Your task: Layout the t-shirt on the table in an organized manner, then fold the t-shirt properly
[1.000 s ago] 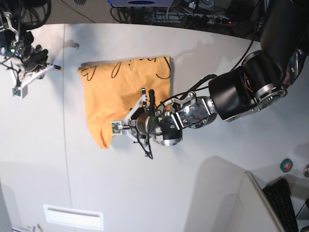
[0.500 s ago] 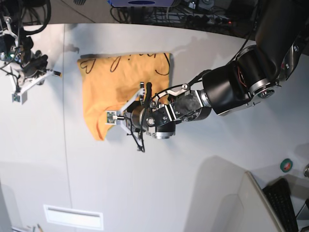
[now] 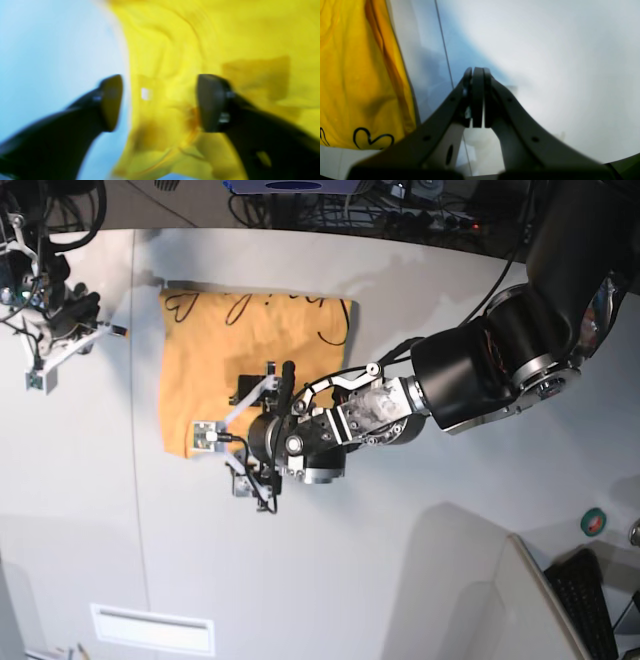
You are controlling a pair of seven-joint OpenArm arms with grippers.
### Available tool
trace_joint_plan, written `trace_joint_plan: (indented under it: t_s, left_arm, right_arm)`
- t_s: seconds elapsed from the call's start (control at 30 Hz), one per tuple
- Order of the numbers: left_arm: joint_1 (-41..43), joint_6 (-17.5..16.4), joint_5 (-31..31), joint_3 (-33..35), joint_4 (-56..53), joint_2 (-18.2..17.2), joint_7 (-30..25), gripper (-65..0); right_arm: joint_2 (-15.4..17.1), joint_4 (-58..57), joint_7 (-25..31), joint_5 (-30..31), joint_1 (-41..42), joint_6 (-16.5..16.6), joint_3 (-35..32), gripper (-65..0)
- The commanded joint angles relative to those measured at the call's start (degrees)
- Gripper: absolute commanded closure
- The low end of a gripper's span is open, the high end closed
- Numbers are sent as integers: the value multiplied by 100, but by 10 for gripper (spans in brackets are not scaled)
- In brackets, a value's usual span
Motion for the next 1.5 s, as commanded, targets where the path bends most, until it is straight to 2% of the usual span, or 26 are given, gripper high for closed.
trace_joint_plan:
  t_s: [0.0,0.07,0.13,0.17,0.23,0.27,0.37,0.47,0.57,0.63,0.8,1.03,1.17,1.27,1.47]
  left_arm:
    - [-219,34,2,-62,79,37,-54,-499]
    - [-272,34,-7,-177,97,19,-45,-492]
    - [-202,34,-7,-660,264,-16,-36,-477]
    - [-114,34,-7,-1029,440,-24,25,-459]
    - [273,34,-16,-1882,976,-95,430,-383]
    - [511,34,-16,-2322,1275,-130,676,-316]
    - [1416,34,37,-3350,2145,-218,1168,0]
    - [2453,34,55,-4098,2761,-411,1221,0]
    - [3201,34,55,-4484,2796,-499,1221,0]
    - [3605,34,55,-4616,2769,-499,1221,0]
    - [4053,42,63,-4599,2471,-613,1203,0]
    - [4141,42,55,-4651,2005,-631,1019,0]
    - [4326,42,11,-4660,2506,-710,966,0]
    - [4554,42,37,-4678,2998,-719,966,0]
    - [5504,51,2,-5706,4167,-1044,975,0]
  right_arm:
    - [80,131,93,-7,13,0,25,0]
    - [80,193,93,-7,-4,0,25,0]
    - [80,378,93,-7,-57,0,25,0]
    - [80,536,93,-7,-127,0,25,0]
    - [71,949,84,-7,-242,0,17,0]
    - [44,1134,84,-7,-312,0,-1,0]
    - [18,1459,84,-7,-374,0,-370,0]
    - [9,1415,119,-7,-242,0,-1029,0]
    - [0,1178,128,-7,66,0,-1566,0]
    - [-123,905,137,-7,277,0,-1777,0]
    - [-404,149,172,-16,382,0,-1838,0]
    - [-413,-414,576,-16,347,9,-1847,0]
    - [-360,-141,682,-16,277,9,-1838,0]
    - [-140,255,664,-16,198,9,-1829,0]
    - [396,1424,656,-7,-462,-9,-1768,0]
